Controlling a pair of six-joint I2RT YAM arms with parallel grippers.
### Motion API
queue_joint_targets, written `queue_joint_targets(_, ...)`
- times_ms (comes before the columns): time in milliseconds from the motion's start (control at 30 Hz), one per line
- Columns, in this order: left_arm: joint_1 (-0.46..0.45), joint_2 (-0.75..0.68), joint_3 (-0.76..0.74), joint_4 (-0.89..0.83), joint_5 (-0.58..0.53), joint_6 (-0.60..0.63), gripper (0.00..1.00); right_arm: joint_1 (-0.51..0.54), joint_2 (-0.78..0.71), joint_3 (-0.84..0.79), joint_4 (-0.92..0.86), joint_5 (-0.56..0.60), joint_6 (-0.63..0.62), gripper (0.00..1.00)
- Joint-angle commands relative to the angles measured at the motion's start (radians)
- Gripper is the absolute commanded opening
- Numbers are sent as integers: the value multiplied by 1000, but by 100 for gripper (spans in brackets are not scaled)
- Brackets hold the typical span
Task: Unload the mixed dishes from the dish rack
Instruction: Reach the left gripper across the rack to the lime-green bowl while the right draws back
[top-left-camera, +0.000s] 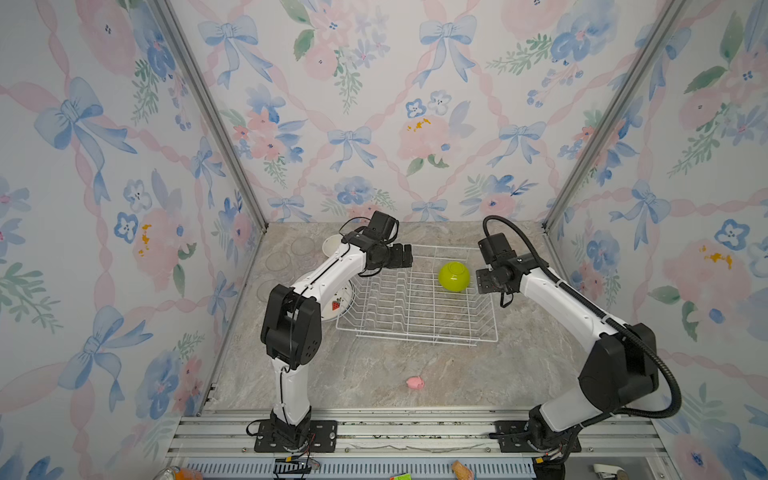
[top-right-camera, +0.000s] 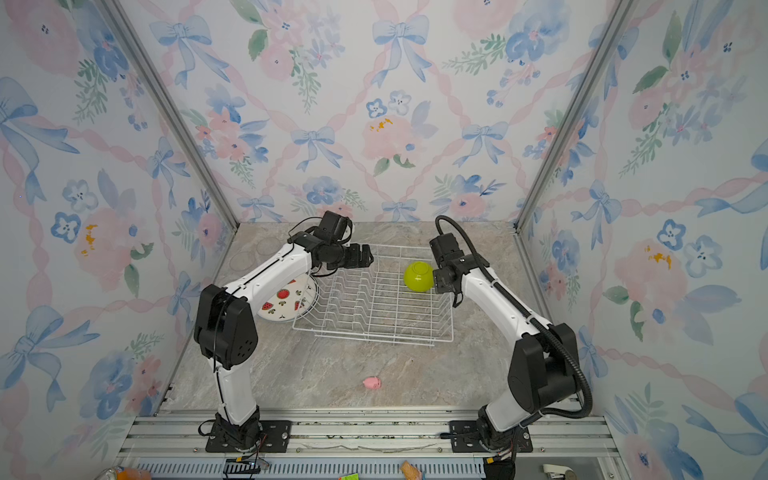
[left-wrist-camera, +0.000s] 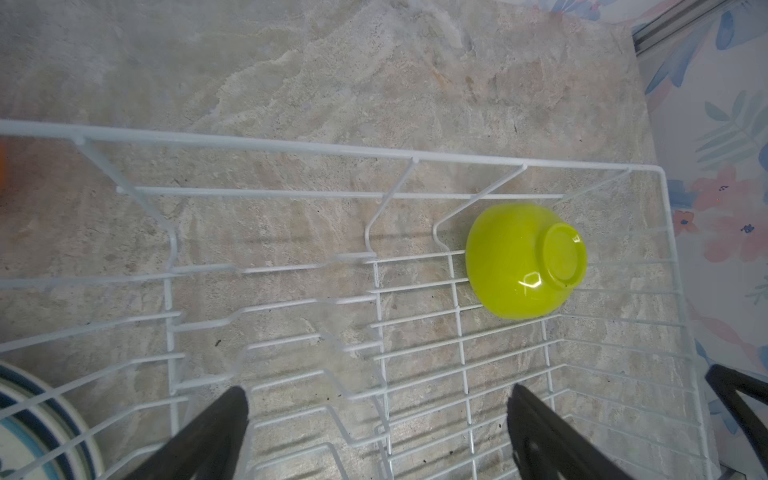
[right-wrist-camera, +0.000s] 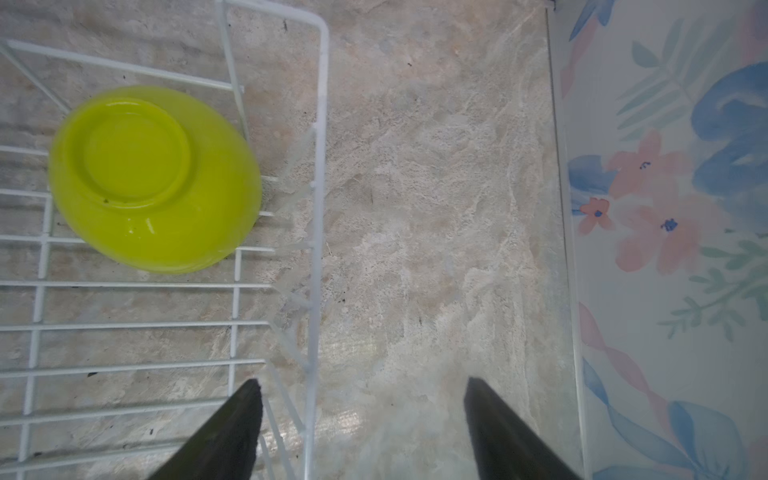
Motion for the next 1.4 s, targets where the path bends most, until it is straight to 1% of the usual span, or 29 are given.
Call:
queue_joint_targets(0,-19,34,21,37,26,-32,98,-17,-109,-42,29,-26,8,84)
queue_joint_targets(67,-30,41,21,54,30,-42,98,-26,-168,-68,55,-54,13,87)
queue_joint_targets(133,-38,48,12,88,59,-58,98,-37,-218,-83,64,-92,24,90)
queue_joint_targets(233,-43,68,1,147,118,-94,98,-47,-288,-103,92,-190,37,93)
queue_joint_targets(333,-54,100,9,188,159,-122,97,-60,-337,-116,103,-287,66,96)
queue_joint_targets(467,-70,128,-4,265,239,-177,95,-67,-393,-148,110,-366,102,98)
queue_joint_targets(567,-90,144,-20,327,273,-220,95,-73,-427,-188,116,-415,126,100)
queue_joint_targets(600,-97,152,-19,341,278,-234,95,-76,-438,-203,122,-427,138,98)
queue_joint_targets(733,-110,186,-27,398,304,-284,98,-90,-476,-268,152,-467,163,97)
queue_joint_targets(900,-122,230,-43,504,343,-346,98,-93,-525,-322,189,-519,187,97)
queue_joint_targets(1200,-122,297,-34,594,346,-419,98,-110,-589,-350,168,-510,182,97)
queue_joint_targets(1367,-123,342,-10,623,382,-451,98,-121,-603,-376,156,-512,185,97)
